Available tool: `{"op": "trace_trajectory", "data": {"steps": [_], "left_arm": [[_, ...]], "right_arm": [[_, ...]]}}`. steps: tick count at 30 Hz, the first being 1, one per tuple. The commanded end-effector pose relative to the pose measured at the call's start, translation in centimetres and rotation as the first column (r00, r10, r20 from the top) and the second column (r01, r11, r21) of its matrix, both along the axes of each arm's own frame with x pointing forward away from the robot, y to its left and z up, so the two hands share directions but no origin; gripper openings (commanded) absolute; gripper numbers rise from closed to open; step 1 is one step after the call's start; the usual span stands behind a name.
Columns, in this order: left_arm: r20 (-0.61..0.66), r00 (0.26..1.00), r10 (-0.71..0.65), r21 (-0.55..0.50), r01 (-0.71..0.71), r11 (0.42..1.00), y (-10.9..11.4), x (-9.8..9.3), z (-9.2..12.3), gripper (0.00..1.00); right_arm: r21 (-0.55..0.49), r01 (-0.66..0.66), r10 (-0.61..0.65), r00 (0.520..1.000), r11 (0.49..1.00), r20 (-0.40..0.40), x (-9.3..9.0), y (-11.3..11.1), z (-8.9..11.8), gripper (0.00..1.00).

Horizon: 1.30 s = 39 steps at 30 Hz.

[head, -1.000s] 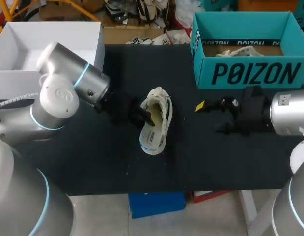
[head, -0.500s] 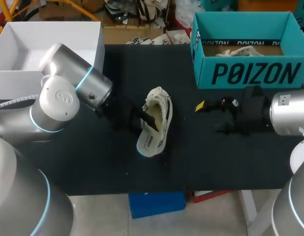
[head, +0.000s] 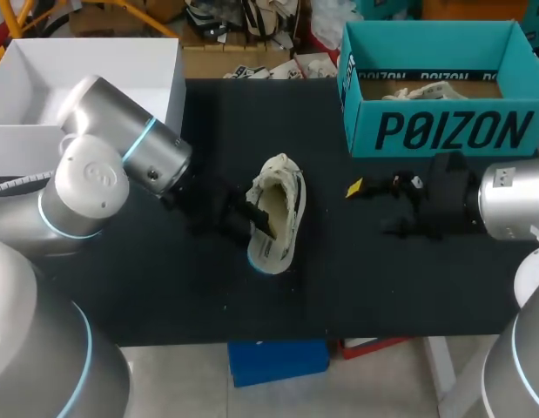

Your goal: Take the shoe out of the shoebox, open the shoe tongue, remove and reinsert the insole, then place the shoe into the shoebox

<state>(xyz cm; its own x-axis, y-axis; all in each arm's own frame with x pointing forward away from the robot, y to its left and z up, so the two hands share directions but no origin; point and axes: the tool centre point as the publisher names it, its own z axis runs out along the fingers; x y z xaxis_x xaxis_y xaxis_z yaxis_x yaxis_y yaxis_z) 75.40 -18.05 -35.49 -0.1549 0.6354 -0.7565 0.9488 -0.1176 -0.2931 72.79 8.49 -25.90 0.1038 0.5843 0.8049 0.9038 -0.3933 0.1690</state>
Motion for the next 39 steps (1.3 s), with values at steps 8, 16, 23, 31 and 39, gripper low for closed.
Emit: {"op": "trace_trajectory", "data": {"steps": [8,16,23,31,39], "left_arm": [[-0.009,1.000,-0.012,0.001,0.012,1.000,0.3,-0.6,-0.5,0.00],[0.001,1.000,0.001,-0.011,-0.001,1.000,0.2,-0.1,-0.5,0.00],[0.009,1.000,0.013,-0.018,-0.013,1.000,-0.2,0.8,-0.7,0.00],[0.031,0.999,0.032,-0.031,-0.031,0.999,-0.6,1.9,-0.9,0.00],[0.038,0.998,0.050,-0.040,-0.048,0.998,-0.9,2.6,-1.7,0.00]], "right_arm": [[-0.001,0.000,0.000,1.000,1.000,-0.001,0.0,0.1,0.0,1.00],[-0.001,0.000,0.000,1.000,1.000,-0.001,0.0,0.1,0.0,1.00],[-0.001,0.000,0.000,1.000,1.000,-0.001,0.0,0.1,0.0,1.00],[-0.001,0.000,0.000,1.000,1.000,-0.001,0.0,0.1,0.0,1.00],[-0.001,0.000,0.000,1.000,1.000,-0.001,0.0,0.1,0.0,1.00]]}}
